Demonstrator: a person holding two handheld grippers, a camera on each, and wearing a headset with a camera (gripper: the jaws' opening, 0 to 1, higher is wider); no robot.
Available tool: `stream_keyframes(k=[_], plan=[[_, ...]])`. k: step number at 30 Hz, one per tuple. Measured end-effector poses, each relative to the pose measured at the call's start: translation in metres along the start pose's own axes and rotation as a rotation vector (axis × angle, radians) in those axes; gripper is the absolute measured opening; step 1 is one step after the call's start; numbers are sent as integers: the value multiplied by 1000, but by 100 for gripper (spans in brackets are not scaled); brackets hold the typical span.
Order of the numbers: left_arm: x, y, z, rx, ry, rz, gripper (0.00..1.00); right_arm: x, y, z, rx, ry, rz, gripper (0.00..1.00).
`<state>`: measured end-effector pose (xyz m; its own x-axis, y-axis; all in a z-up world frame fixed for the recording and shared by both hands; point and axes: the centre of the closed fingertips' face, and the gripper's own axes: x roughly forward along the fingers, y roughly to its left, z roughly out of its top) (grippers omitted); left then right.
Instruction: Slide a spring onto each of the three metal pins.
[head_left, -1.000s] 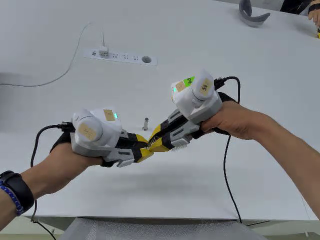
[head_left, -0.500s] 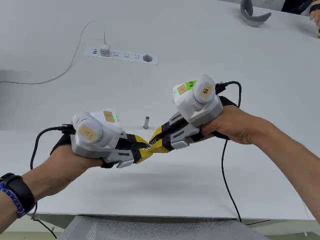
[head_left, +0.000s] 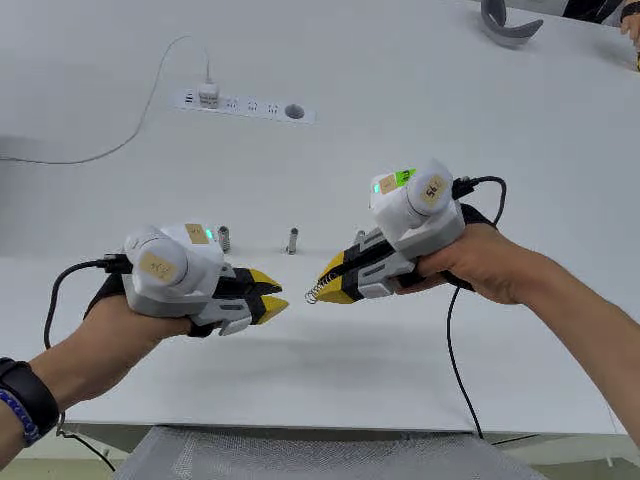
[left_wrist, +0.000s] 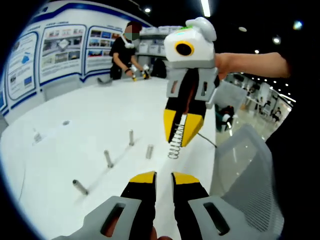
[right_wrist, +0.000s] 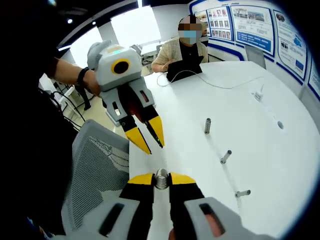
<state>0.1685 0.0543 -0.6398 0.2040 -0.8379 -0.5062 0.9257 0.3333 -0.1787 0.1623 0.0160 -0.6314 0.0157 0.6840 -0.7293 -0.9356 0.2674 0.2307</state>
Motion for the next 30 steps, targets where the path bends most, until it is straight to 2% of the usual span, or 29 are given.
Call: stream_keyframes(k=[7, 14, 30], plan=[[-4, 9, -8, -36, 3, 34, 14, -1, -4, -15, 36, 9, -33, 12], [-5, 19, -14, -56, 7, 65, 17, 0, -12, -29, 35, 32, -77, 12], [-11, 34, -18, -104, 0, 147, 26, -3, -34, -43, 85, 55, -144, 12]])
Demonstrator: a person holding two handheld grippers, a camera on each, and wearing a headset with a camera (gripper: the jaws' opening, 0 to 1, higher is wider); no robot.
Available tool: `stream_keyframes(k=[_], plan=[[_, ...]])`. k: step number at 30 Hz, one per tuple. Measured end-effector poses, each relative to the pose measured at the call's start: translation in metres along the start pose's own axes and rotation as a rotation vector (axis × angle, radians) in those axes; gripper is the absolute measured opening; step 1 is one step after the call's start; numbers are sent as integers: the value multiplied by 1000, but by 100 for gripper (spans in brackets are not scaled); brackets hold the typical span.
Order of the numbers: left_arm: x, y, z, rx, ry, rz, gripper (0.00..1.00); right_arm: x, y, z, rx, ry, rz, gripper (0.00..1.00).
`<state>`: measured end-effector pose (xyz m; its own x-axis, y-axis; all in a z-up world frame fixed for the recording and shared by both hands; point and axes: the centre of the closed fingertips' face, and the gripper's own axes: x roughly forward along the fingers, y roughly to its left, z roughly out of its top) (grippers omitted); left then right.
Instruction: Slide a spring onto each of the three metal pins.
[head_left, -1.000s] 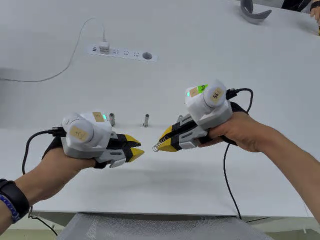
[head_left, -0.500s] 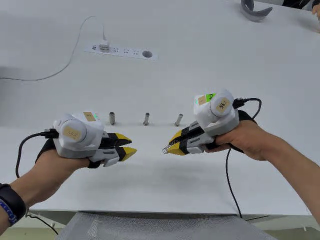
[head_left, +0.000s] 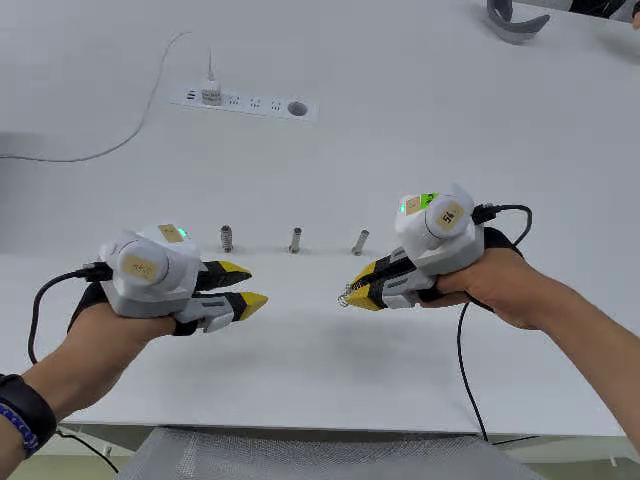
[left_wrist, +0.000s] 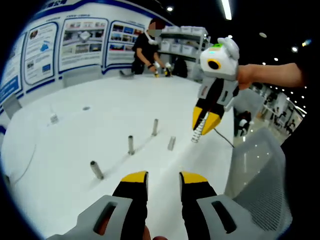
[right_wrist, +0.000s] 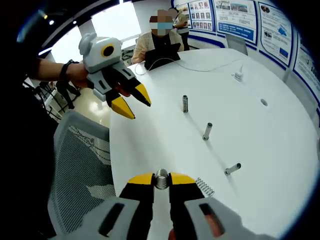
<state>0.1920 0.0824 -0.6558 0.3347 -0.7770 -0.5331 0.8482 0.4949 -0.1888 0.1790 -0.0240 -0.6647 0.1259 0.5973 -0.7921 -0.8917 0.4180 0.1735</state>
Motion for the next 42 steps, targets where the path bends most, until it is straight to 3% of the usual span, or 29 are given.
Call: stream_keyframes(k=[9, 24, 42], plan=[[-7, 12, -1, -22, -5, 50, 33, 5, -12, 3, -28, 23, -20, 12], [-21, 36, 4, -57, -31, 130, 45, 12, -42, 25, -15, 19, -60, 12], [-33, 59, -4, -107, -27, 199, 58, 30, -71, 46, -41, 37, -60, 12]])
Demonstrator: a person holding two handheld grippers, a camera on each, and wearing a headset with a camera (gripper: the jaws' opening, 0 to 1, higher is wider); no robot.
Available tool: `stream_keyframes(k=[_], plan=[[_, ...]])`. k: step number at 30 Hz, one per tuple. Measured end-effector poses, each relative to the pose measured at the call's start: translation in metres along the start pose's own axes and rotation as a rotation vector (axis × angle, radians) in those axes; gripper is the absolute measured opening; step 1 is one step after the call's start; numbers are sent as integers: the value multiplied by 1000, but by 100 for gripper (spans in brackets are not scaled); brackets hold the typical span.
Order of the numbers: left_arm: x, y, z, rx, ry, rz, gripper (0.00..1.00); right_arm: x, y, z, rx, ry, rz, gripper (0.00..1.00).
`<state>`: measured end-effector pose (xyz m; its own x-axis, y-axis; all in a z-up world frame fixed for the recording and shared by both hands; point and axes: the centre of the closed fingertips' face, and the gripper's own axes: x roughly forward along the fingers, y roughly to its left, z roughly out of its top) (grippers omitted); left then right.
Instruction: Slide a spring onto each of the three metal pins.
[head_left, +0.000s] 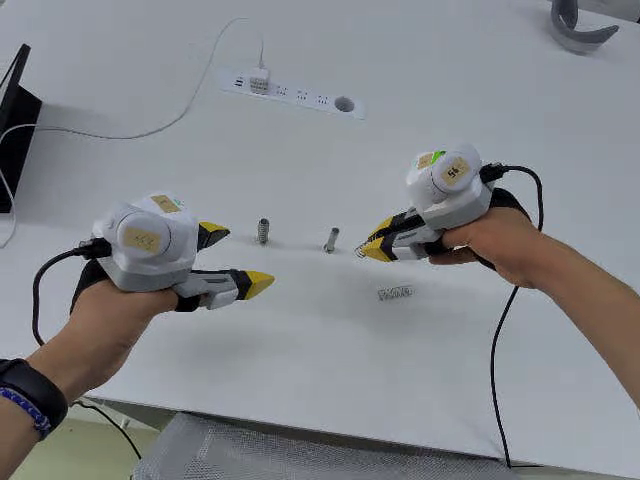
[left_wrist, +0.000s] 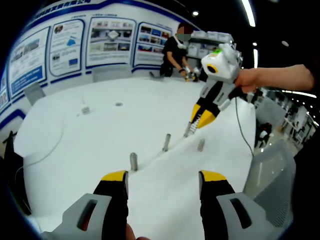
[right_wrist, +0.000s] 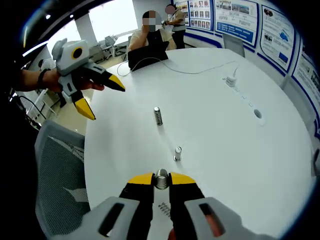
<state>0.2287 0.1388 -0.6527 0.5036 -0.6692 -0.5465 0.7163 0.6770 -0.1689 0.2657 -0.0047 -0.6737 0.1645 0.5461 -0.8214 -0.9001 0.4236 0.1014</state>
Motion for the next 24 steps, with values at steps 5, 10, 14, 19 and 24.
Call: stream_keyframes(k=[5, 10, 14, 19, 24], plan=[[-1, 4, -5, -14, 9, 13, 62, 4, -7, 4, -8, 6, -4, 12], [0, 5, -11, -25, 24, 14, 66, 8, -12, 7, -17, 12, -6, 12], [0, 5, -14, -33, 27, 17, 67, 11, -16, 10, -21, 13, -5, 13], [1, 6, -16, -39, 31, 17, 69, 16, -19, 13, -30, 19, -2, 13], [1, 6, -17, -42, 35, 18, 70, 17, -20, 17, -39, 24, -2, 13]])
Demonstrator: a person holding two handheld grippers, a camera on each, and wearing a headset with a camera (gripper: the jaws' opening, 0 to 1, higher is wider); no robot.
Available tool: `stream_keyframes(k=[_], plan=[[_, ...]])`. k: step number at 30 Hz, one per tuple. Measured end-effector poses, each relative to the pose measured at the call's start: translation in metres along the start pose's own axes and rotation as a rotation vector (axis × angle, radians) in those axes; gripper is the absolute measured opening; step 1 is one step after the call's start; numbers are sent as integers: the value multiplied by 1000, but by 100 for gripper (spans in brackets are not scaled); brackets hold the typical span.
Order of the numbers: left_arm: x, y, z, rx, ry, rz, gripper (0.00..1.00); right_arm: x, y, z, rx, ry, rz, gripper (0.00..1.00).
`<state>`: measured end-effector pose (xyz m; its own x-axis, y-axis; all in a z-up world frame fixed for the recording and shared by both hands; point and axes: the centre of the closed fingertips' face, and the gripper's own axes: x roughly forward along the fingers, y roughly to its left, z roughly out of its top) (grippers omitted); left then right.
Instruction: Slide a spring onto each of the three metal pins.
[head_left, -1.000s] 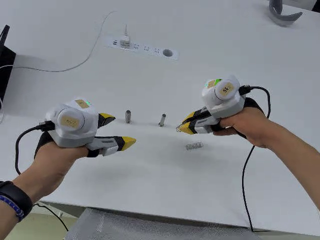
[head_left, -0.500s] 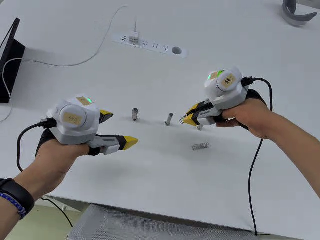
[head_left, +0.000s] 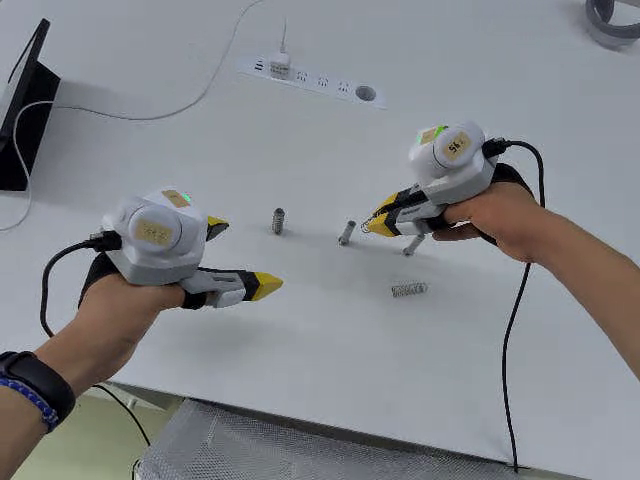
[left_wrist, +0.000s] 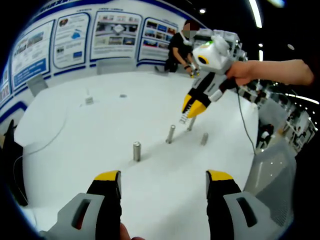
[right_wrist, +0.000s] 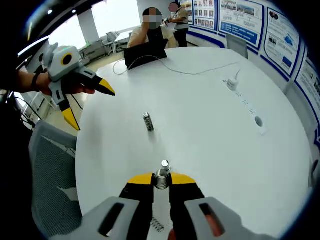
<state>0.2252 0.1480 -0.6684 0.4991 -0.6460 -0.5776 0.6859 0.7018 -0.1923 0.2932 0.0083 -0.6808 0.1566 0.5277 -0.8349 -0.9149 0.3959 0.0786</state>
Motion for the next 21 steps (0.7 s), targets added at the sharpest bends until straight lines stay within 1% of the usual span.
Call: stream_keyframes(k=[8, 17, 21], plan=[[-1, 3, -4, -12, 5, 4, 71, 5, -1, 8, -14, 6, 6, 13], [-4, 4, -4, -15, 2, 8, 72, 12, 3, 9, -23, 19, 19, 13], [-4, 4, -6, -20, 6, 7, 72, 16, 5, 10, -23, 22, 24, 13]])
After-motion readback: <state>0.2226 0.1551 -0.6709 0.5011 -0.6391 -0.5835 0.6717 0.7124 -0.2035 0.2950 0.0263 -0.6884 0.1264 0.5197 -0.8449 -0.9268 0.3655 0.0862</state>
